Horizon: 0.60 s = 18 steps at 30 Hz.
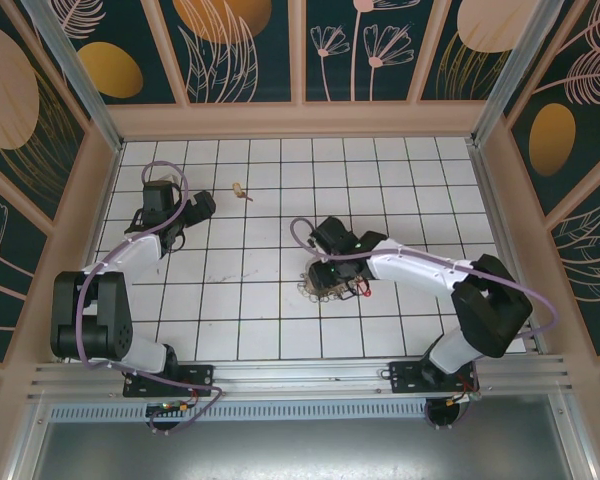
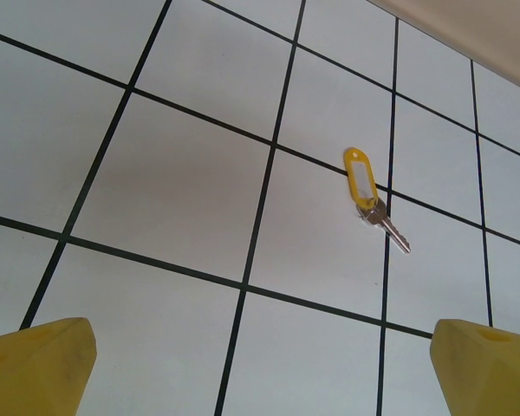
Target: Put the keys on the keyring
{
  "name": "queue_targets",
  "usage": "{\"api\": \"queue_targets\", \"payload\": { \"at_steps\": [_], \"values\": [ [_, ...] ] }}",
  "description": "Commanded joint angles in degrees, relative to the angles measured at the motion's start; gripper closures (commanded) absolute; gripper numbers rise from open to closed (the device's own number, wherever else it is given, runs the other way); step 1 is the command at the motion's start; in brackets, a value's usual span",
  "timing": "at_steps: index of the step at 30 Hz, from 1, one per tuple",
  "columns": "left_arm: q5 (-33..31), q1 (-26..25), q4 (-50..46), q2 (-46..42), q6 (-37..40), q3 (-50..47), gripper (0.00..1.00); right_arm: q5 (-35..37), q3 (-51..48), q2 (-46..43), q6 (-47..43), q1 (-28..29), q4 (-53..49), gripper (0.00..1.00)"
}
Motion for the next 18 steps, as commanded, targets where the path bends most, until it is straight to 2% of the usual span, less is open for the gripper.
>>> {"api": "queue_targets", "payload": {
  "at_steps": [1,3,5,10,12,14,18],
  "values": [
    [-0.02,-0.28,0.14,-0.21,-0.2,0.37,0.01,0.47,-1.35,0.51,6.95,2.93,-4.59,0.68],
    [-0.2,-0.28,0.14,-0.21,-0.15,0.41,0.01,0.09,-1.66,0.77,8.42,3.84,-4.59,0.72],
    [-0.2,-0.28,0.05,-0.26,-0.08,0.45,0.01,0.28,-2.06,1.47,9.23,5.0,-3.91,0.72],
    [-0.29,-0.29,0.08,-0.22,-0.06,0.4,0.01,3.42,0.28,5.35,10.02,8.09,-3.96,0.59],
    [-0.29,-0.31,0.08,-0.2,-0.06,0.45,0.01,5.64,2.32,7.19,10.38,9.51,-4.36,0.58],
    [-0.28,-0.37,0.06,-0.11,-0.06,0.45,0.01,7.49,4.37,9.19,10.57,10.82,-4.59,0.59],
    [-0.18,-0.37,-0.12,0.07,-0.06,0.54,0.01,14.93,9.02,13.47,11.74,12.97,-8.19,0.68]
  ]
}}
